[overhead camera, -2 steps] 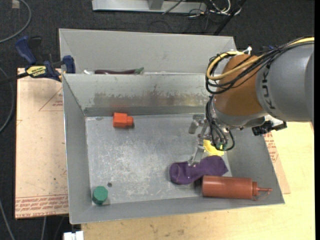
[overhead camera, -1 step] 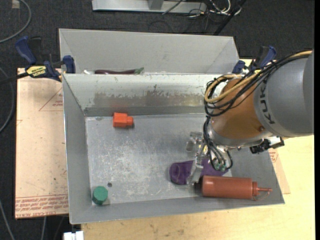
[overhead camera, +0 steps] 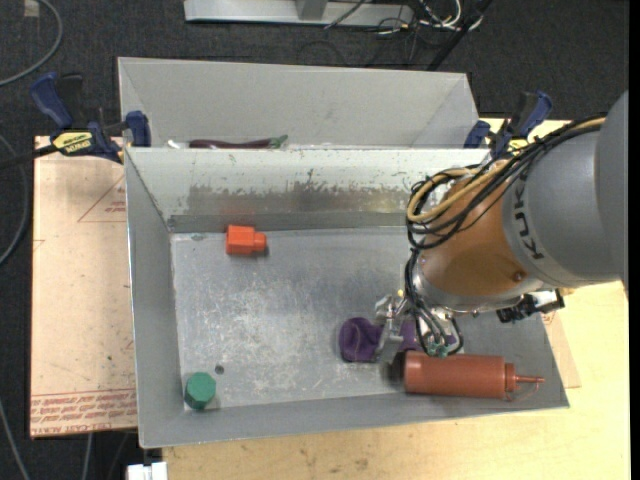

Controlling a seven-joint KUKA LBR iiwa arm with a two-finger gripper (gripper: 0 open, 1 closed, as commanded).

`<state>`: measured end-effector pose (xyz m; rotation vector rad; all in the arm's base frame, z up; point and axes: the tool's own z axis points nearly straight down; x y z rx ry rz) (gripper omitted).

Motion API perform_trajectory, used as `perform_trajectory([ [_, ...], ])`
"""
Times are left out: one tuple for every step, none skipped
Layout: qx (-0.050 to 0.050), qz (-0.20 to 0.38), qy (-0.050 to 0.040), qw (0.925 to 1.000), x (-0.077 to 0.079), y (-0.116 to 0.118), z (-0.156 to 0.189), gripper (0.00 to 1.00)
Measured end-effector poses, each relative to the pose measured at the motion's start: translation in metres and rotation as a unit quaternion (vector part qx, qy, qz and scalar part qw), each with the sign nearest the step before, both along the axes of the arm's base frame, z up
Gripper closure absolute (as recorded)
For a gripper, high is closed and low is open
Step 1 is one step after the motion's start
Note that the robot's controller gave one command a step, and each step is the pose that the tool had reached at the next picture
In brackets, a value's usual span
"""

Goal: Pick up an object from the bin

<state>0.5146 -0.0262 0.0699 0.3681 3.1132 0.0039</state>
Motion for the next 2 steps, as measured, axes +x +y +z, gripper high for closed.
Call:
perform_trajectory([
  [0.000,0.000,0.0000,1.0000,0.000,0.000,0.000,1.00],
  [0.000,-0.012,-0.0040,0.9999,0.023,-0.002,0.187,1.00],
])
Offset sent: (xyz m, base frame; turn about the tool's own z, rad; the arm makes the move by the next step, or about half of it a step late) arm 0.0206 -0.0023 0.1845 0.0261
